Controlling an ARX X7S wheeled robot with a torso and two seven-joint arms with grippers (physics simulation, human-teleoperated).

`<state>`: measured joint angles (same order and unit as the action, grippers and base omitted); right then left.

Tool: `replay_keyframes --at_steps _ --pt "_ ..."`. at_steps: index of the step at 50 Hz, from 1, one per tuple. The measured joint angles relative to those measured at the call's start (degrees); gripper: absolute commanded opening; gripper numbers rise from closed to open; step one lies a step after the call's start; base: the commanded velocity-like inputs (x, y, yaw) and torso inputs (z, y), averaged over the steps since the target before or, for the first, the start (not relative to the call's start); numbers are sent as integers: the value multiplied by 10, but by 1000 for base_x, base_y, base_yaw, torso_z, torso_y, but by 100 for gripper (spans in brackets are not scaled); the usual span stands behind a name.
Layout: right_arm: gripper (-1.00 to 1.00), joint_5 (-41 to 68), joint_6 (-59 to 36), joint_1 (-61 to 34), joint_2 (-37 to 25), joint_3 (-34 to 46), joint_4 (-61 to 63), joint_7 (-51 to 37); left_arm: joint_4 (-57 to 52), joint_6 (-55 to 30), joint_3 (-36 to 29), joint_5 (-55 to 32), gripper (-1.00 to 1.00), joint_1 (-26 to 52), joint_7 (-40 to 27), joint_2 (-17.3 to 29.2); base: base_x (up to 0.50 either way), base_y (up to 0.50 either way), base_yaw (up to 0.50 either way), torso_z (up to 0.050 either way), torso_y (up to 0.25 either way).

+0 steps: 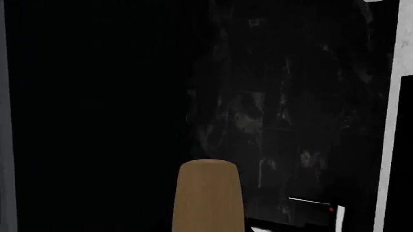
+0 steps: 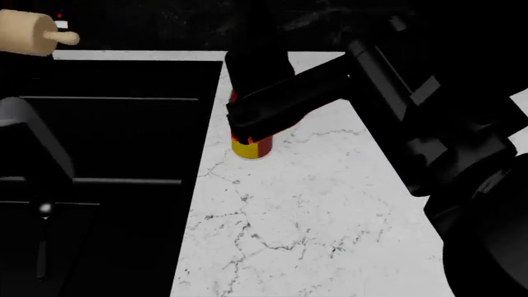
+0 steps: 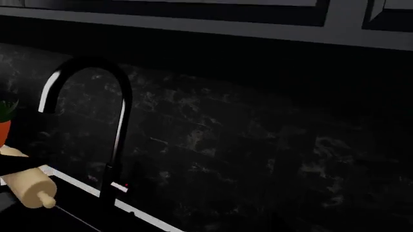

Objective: Pick the rolling pin from the counter and place it in the sink

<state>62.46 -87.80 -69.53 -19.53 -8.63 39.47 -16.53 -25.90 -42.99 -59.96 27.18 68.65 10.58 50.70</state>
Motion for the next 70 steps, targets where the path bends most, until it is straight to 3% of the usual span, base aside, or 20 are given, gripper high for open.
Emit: replay_keyframes --at_steps 15,24,46,70 --pt "100 43 24 25 -22 -22 9 -30 64 -155 76 -118 -100 -29 85 -56 0 0 0 0 1" --pt "100 52 40 37 -30 -20 8 -36 143 -195 89 -172 -100 -39 133 -89 0 0 0 0 0" --pt "100 70 66 57 -41 -13 4 -49 440 -101 31 -213 -100 -49 175 -193 0 0 0 0 0" --pt "100 76 97 84 -53 -8 6 -50 628 2 19 -240 -100 -96 165 -273 0 0 0 0 0"
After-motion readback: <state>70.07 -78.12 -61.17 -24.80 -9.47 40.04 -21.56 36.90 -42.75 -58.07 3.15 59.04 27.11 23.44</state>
